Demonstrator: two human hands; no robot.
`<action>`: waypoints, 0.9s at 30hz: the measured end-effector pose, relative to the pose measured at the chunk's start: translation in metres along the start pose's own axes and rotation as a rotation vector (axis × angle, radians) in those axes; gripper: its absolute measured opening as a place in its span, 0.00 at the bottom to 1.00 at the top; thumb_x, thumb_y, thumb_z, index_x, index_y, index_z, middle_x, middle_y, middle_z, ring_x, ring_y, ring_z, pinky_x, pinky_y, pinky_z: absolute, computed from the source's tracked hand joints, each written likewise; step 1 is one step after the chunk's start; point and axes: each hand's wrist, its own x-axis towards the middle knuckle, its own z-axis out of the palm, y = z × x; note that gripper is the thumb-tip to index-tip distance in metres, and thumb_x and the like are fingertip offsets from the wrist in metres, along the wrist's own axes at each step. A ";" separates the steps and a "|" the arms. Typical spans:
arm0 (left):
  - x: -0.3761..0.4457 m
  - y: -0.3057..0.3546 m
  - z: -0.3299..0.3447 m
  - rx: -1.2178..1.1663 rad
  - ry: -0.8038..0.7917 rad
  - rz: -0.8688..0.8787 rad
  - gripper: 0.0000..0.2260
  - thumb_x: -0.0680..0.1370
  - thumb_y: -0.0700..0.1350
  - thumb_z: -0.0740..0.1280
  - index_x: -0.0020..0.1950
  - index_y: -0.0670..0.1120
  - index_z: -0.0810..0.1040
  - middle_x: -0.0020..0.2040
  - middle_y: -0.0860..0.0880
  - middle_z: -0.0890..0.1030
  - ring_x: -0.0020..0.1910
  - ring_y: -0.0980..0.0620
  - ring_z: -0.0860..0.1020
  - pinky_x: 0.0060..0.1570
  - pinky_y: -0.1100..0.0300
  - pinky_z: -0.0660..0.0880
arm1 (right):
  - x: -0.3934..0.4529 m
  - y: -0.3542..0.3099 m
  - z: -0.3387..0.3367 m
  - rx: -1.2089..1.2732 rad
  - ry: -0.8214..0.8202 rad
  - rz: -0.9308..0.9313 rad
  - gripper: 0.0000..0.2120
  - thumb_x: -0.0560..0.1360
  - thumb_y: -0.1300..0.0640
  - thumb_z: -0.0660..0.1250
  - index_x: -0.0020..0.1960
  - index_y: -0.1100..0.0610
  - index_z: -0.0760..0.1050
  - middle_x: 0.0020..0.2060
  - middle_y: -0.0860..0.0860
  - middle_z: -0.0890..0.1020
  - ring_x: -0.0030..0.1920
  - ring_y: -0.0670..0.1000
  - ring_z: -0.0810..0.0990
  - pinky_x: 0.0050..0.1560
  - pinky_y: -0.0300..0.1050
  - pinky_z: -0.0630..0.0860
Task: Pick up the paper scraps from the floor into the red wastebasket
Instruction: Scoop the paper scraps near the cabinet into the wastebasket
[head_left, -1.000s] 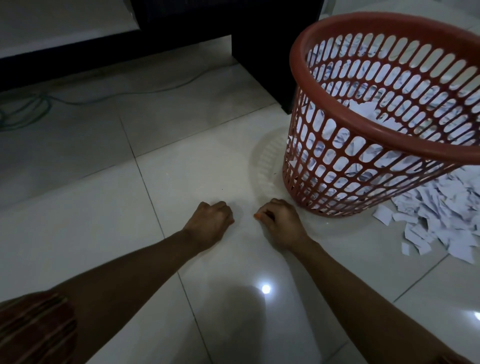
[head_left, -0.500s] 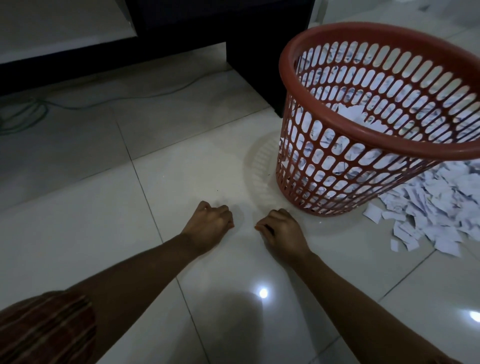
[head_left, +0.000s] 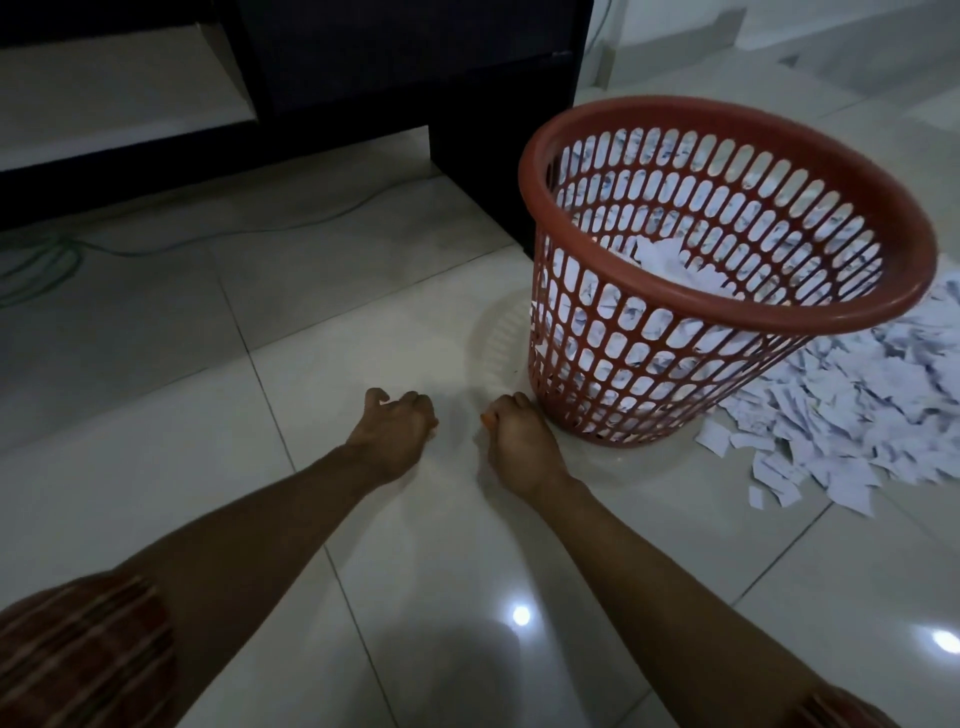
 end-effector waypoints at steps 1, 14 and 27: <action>0.001 -0.001 -0.006 -0.098 0.019 -0.007 0.08 0.82 0.42 0.56 0.56 0.45 0.73 0.55 0.48 0.76 0.56 0.50 0.74 0.61 0.51 0.56 | 0.000 -0.007 -0.005 0.057 0.064 -0.033 0.08 0.80 0.64 0.58 0.51 0.67 0.75 0.49 0.61 0.76 0.52 0.61 0.74 0.51 0.46 0.67; 0.050 -0.030 -0.200 -0.641 0.370 0.138 0.08 0.82 0.44 0.60 0.43 0.46 0.70 0.39 0.52 0.73 0.38 0.53 0.72 0.39 0.58 0.65 | 0.030 -0.113 -0.109 0.367 0.461 -0.189 0.07 0.81 0.63 0.58 0.48 0.62 0.73 0.44 0.55 0.73 0.40 0.44 0.66 0.40 0.34 0.63; 0.078 -0.021 -0.340 -0.627 0.138 0.400 0.10 0.82 0.50 0.61 0.47 0.49 0.79 0.37 0.50 0.80 0.36 0.54 0.78 0.37 0.59 0.74 | 0.064 -0.129 -0.259 -0.074 0.343 0.019 0.10 0.79 0.62 0.59 0.47 0.63 0.78 0.43 0.58 0.81 0.41 0.53 0.79 0.43 0.46 0.75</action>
